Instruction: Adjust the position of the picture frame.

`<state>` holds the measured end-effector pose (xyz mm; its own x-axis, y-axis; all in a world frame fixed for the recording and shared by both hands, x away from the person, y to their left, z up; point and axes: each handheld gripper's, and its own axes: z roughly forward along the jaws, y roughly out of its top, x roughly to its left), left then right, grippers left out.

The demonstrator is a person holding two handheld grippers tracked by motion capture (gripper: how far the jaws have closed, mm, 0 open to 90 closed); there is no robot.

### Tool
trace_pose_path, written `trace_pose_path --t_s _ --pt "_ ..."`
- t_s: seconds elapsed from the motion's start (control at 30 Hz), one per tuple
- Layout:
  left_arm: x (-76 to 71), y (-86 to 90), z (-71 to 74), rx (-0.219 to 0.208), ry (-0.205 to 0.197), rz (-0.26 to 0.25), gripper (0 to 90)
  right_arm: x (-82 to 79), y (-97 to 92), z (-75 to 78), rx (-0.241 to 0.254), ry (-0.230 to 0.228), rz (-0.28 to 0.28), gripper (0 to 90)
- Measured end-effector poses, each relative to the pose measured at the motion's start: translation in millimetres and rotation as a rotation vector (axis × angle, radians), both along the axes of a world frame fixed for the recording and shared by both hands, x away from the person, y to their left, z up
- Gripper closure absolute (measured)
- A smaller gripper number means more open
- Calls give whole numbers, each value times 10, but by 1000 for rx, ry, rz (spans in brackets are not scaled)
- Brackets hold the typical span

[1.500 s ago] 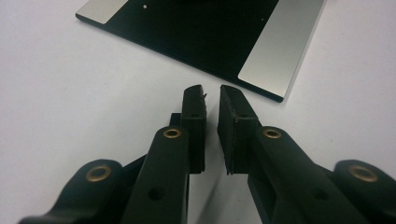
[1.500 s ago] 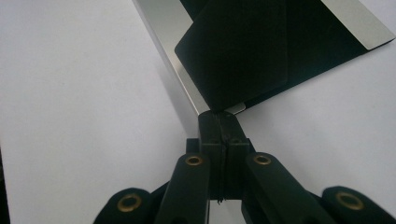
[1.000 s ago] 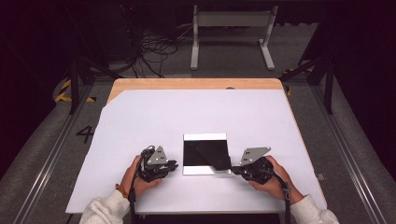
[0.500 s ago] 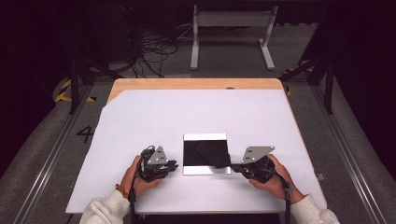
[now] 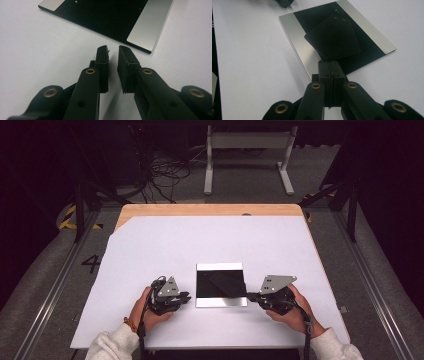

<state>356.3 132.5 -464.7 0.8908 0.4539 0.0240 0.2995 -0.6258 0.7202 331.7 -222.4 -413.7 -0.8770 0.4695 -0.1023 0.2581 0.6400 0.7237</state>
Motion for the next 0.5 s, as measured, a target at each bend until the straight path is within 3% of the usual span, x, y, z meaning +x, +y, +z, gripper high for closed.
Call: trace_pose_path --t_s 0.5 --pt "13 -3 -3 -4 1 -6 789 0 17 61 37 -20 -12 900"
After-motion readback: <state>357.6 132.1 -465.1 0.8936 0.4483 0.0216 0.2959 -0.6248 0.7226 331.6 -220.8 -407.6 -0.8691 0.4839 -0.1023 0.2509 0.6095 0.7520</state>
